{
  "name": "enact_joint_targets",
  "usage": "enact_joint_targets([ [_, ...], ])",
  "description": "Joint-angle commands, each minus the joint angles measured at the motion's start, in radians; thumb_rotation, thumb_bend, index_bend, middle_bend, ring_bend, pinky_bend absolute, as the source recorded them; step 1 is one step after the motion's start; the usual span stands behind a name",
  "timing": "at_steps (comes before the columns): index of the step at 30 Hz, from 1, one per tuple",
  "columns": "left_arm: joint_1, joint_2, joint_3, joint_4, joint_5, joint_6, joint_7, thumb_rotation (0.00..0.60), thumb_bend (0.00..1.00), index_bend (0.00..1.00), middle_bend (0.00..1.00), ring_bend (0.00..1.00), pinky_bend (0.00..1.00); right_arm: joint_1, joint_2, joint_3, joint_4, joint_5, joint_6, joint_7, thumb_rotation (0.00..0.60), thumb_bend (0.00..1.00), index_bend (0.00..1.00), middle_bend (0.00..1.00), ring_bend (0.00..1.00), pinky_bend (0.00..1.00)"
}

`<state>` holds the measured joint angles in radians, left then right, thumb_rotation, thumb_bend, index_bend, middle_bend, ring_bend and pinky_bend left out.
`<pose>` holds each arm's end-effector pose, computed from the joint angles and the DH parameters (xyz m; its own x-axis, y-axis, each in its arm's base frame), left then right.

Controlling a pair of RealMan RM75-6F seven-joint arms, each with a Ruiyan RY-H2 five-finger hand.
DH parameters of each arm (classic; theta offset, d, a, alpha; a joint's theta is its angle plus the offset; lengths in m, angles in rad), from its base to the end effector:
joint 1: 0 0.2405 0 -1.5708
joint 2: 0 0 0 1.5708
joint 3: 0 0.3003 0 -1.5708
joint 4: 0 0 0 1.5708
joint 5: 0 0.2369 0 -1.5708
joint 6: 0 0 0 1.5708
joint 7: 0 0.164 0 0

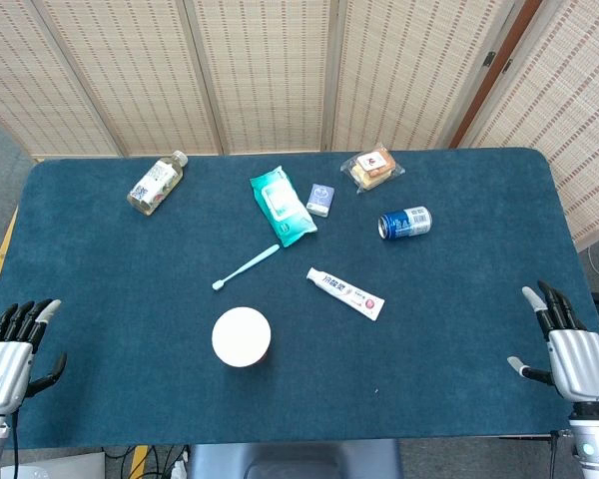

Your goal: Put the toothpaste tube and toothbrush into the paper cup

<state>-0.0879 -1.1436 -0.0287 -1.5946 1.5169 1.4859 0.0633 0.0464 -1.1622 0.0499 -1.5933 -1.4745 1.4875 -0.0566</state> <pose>-0.3615 0.2028 0.1421 0.4486 0.0200 0.8935 0.8936 -0.0290 -0.4480 -0.3726 -0.1925 0.1414 0.4220 -0.0188 0.9064 -0.9050 0.0510 0.4224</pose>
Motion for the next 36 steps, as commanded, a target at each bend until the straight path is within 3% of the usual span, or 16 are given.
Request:
enact_joint_targets([
  [1, -0.004, -0.004, 0.0, -0.002, -0.005, -0.009, 0.003, 0.6, 0.4, 0.0, 0.12, 0.07, 0.01, -0.004, 0.001, -0.001, 0.008, 0.005, -0.002, 0.014, 0.6, 0.0, 0.0, 0.02, 0.06, 0.43],
  [13, -0.037, 0.002, -0.009, -0.059, 0.013, -0.036, -0.008, 0.6, 0.42, 0.02, 0.11, 0.07, 0.01, -0.009, 0.015, 0.015, 0.022, 0.009, 0.013, 0.052, 0.6, 0.0, 0.0, 0.02, 0.06, 0.43],
  [18, -0.057, 0.034, 0.008, -0.142, 0.062, -0.057, -0.086, 0.6, 0.42, 0.11, 0.01, 0.07, 0.09, -0.005, 0.043, 0.03, -0.001, -0.01, 0.035, 0.048, 0.6, 0.0, 0.0, 0.02, 0.06, 0.43],
  [22, -0.075, 0.075, 0.041, -0.215, 0.125, -0.086, -0.12, 0.6, 0.42, 0.17, 0.0, 0.0, 0.05, 0.001, 0.075, 0.043, -0.031, -0.018, 0.047, 0.032, 0.6, 0.0, 0.0, 0.03, 0.06, 0.43],
  [24, -0.083, 0.086, 0.052, -0.242, 0.147, -0.098, -0.108, 0.6, 0.42, 0.21, 0.0, 0.0, 0.0, 0.004, 0.087, 0.049, -0.045, -0.02, 0.049, 0.026, 0.6, 0.0, 0.01, 0.03, 0.06, 0.43],
  [28, -0.107, 0.096, 0.065, -0.295, 0.179, -0.136, -0.061, 0.6, 0.42, 0.27, 0.0, 0.0, 0.0, 0.01, 0.108, 0.057, -0.069, -0.018, 0.046, 0.021, 0.6, 0.0, 0.02, 0.03, 0.06, 0.43],
  [36, -0.173, 0.075, 0.048, -0.344, 0.176, -0.224, 0.0, 0.6, 0.42, 0.3, 0.0, 0.0, 0.0, 0.017, 0.115, 0.057, -0.066, -0.002, 0.025, 0.026, 0.6, 0.0, 0.03, 0.04, 0.06, 0.43],
])
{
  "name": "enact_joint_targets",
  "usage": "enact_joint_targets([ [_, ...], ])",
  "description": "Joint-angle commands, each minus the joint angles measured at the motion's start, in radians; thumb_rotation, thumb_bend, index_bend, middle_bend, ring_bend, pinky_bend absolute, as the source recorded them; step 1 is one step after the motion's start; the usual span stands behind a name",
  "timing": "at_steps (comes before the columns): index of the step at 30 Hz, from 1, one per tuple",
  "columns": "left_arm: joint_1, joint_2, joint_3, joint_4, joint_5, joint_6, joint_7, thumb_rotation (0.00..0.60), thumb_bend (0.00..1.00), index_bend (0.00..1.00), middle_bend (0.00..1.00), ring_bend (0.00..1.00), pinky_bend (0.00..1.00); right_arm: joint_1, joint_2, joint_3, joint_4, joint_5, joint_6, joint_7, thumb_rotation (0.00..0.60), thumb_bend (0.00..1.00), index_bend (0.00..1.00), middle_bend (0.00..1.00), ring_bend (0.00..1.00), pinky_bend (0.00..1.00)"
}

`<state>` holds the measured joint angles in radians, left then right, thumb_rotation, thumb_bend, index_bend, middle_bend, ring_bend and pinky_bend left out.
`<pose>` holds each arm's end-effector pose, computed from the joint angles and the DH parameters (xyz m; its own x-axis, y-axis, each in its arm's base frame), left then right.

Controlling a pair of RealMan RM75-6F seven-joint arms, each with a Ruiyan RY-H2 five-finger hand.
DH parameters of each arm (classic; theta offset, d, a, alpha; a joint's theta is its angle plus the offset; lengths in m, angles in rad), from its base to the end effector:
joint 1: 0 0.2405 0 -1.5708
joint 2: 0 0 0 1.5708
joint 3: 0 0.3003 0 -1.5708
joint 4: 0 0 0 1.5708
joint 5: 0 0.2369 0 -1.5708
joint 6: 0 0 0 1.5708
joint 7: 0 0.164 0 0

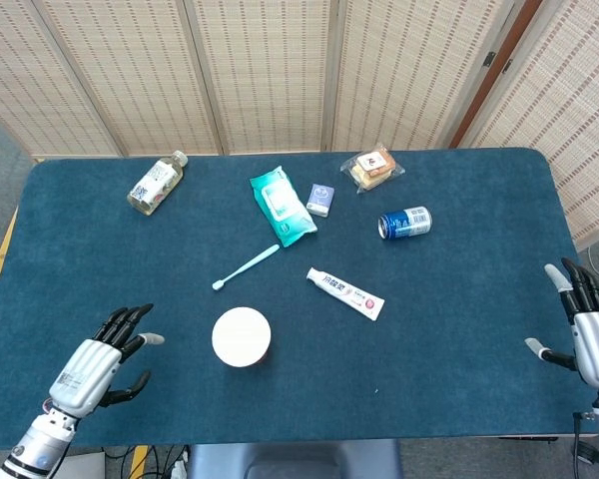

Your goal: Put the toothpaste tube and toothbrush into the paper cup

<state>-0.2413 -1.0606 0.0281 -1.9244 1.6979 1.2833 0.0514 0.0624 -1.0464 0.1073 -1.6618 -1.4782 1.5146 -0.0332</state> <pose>-0.2448 0.2133 0.1004 0.2963 0.2364 0.9254 0.9110 -0.3608 -0.1995 -0.3551 -0.2111 0.1902 0.4408 0.0757 0.8944 -0.8976 0.0280 0.4400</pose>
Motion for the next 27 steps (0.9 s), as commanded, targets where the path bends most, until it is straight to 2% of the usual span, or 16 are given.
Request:
enact_joint_targets([
  [1, -0.03, -0.012, -0.014, -0.021, -0.01, -0.034, 0.018, 0.6, 0.42, 0.3, 0.0, 0.0, 0.0, 0.001, -0.001, -0.001, 0.005, 0.003, -0.004, 0.006, 0.6, 0.0, 0.03, 0.04, 0.06, 0.43],
  [16, -0.172, -0.116, -0.084, -0.003, -0.081, -0.175, 0.043, 0.6, 0.42, 0.3, 0.0, 0.0, 0.0, -0.002, -0.014, -0.011, 0.05, 0.004, -0.012, 0.056, 0.6, 0.0, 0.03, 0.04, 0.06, 0.43],
  [27, -0.235, -0.199, -0.096, 0.041, -0.116, -0.222, 0.048, 0.6, 0.42, 0.32, 0.0, 0.0, 0.0, -0.01, -0.01, -0.01, 0.078, 0.007, -0.003, 0.093, 0.6, 0.0, 0.04, 0.04, 0.06, 0.43],
])
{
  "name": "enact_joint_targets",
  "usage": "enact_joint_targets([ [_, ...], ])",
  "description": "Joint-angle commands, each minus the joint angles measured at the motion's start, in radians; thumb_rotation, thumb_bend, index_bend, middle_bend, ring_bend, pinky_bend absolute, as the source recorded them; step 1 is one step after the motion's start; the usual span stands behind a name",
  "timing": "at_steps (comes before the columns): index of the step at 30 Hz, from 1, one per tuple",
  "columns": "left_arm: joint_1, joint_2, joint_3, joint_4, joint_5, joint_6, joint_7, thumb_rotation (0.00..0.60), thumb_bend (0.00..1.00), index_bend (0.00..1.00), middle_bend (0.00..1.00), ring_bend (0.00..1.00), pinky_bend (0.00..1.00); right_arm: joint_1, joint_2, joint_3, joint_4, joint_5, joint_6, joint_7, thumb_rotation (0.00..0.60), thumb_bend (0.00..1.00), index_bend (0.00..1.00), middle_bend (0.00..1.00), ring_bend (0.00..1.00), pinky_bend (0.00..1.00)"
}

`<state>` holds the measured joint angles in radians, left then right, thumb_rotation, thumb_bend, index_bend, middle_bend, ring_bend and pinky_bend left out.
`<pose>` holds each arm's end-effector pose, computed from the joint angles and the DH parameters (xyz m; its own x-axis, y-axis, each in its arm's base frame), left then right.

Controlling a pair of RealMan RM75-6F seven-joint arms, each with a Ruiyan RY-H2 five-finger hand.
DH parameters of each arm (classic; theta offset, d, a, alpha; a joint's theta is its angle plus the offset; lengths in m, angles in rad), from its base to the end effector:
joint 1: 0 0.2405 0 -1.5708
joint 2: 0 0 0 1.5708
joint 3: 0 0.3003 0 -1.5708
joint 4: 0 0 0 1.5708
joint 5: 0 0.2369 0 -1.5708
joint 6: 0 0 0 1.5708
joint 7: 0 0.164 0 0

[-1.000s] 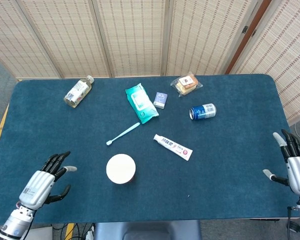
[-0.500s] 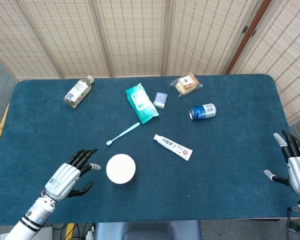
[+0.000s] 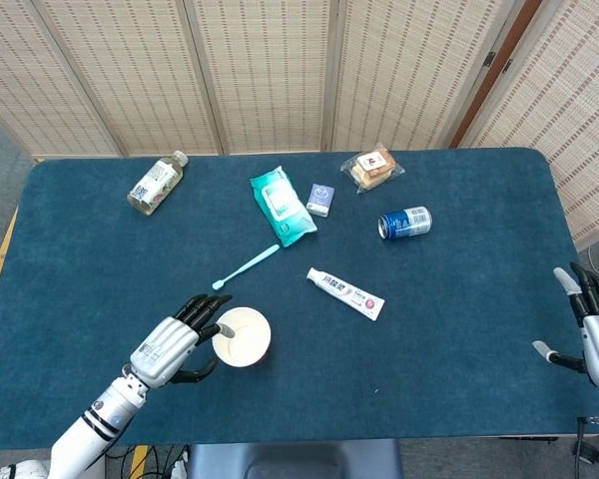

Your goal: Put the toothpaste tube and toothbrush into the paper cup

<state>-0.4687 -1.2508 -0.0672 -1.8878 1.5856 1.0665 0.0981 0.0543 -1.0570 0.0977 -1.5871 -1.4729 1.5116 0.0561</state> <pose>-0.1766 0.2725 0.0286 0.2945 0.3222 0.8997 0.8507 -0.5173 -0.0932 -0.3742 -0.2068 0.1939 0.4187 0.0669 0.9056 -0.9080 0.0441 0.4166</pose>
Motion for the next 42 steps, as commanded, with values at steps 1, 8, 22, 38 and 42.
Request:
enact_joint_targets([
  [1, -0.013, -0.015, -0.001, 0.006, -0.004, -0.007, 0.003, 0.6, 0.42, 0.32, 0.0, 0.0, 0.0, -0.003, 0.0, -0.001, 0.006, 0.003, 0.0, 0.008, 0.6, 0.0, 0.05, 0.04, 0.06, 0.43],
  [8, -0.05, -0.047, -0.01, 0.022, -0.011, -0.027, 0.023, 0.6, 0.45, 0.32, 0.0, 0.0, 0.0, -0.008, -0.008, -0.007, 0.025, 0.005, -0.003, 0.031, 0.6, 0.0, 0.05, 0.04, 0.06, 0.43],
  [22, -0.121, -0.001, 0.017, -0.009, -0.098, -0.153, 0.125, 0.6, 0.54, 0.23, 0.0, 0.0, 0.0, -0.015, -0.016, -0.01, 0.049, 0.01, -0.005, 0.062, 0.6, 0.0, 0.05, 0.04, 0.06, 0.43],
  [38, -0.165, 0.069, 0.051, -0.109, -0.189, -0.223, 0.197, 0.6, 0.52, 0.08, 0.0, 0.0, 0.0, -0.019, -0.033, -0.016, 0.069, 0.009, -0.01, 0.078, 0.6, 0.0, 0.05, 0.04, 0.06, 0.43],
  [42, -0.169, 0.054, 0.054, -0.097, -0.205, -0.222, 0.194, 0.6, 0.41, 0.07, 0.0, 0.0, 0.0, -0.019, -0.038, -0.017, 0.073, 0.008, -0.013, 0.08, 0.6, 0.0, 0.06, 0.04, 0.06, 0.43],
])
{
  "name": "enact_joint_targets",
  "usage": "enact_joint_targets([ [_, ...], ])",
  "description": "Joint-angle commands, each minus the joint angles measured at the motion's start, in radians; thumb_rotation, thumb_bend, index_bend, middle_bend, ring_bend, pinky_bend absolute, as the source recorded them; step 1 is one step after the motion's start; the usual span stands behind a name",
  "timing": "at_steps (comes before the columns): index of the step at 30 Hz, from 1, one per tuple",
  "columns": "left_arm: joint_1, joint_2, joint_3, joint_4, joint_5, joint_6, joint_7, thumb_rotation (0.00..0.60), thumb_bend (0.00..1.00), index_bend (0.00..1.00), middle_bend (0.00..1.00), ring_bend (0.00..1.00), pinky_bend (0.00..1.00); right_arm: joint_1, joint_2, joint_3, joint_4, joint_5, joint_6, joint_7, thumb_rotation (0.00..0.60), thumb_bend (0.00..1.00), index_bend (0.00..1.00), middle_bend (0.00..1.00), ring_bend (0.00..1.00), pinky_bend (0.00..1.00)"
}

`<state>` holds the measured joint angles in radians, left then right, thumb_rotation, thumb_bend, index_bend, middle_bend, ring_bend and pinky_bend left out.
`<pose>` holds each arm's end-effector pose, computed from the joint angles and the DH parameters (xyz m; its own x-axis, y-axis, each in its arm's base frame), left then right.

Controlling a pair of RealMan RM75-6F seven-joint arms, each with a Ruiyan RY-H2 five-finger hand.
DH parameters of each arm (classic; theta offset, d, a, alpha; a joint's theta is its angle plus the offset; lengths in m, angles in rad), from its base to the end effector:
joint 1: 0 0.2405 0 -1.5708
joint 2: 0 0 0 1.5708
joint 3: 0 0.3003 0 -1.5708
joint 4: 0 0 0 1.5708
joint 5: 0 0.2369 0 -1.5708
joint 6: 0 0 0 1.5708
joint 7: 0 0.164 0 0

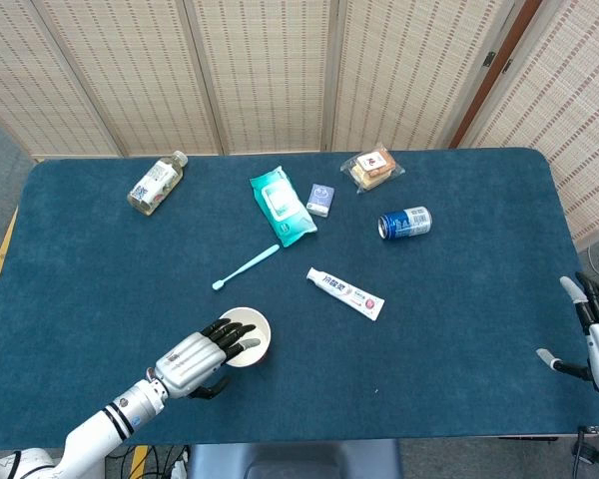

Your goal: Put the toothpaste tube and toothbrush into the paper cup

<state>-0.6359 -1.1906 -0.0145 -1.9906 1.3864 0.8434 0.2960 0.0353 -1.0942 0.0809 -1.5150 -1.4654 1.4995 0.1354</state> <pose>-0.1565 0.2711 0.0070 0.5138 0.4513 0.7297 0.7806 -0.5988 -0.1793 -0.3948 -0.1962 0.1852 0.3791 0.0380 0.9246 -0.9237 0.0744 0.3757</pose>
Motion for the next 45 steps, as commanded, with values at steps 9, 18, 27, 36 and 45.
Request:
enact_joint_targets([
  [9, -0.012, -0.041, -0.001, 0.051, -0.027, 0.016, 0.005, 0.6, 0.18, 0.12, 0.0, 0.0, 0.0, 0.002, -0.009, -0.002, 0.009, 0.002, -0.01, 0.006, 0.6, 0.0, 0.06, 0.04, 0.06, 0.43],
  [18, -0.017, -0.076, -0.005, 0.091, -0.027, 0.037, -0.004, 0.6, 0.18, 0.29, 0.0, 0.0, 0.0, -0.002, -0.012, -0.003, 0.014, 0.002, -0.009, 0.012, 0.6, 0.0, 0.07, 0.04, 0.06, 0.43],
  [27, 0.012, -0.117, 0.014, 0.114, 0.027, 0.12, 0.039, 0.6, 0.19, 0.41, 0.0, 0.0, 0.0, -0.003, -0.018, -0.005, 0.022, 0.002, -0.01, 0.021, 0.6, 0.0, 0.08, 0.04, 0.06, 0.43],
  [36, 0.033, -0.168, 0.025, 0.167, 0.055, 0.163, 0.053, 0.6, 0.19, 0.44, 0.0, 0.0, 0.0, -0.003, -0.022, -0.006, 0.024, 0.0, -0.01, 0.021, 0.6, 0.0, 0.09, 0.04, 0.06, 0.43],
  [45, 0.028, -0.184, 0.014, 0.194, 0.044, 0.16, 0.045, 0.6, 0.36, 0.51, 0.0, 0.0, 0.0, -0.002, -0.027, -0.007, 0.031, 0.0, -0.017, 0.026, 0.6, 0.0, 0.09, 0.04, 0.06, 0.43],
])
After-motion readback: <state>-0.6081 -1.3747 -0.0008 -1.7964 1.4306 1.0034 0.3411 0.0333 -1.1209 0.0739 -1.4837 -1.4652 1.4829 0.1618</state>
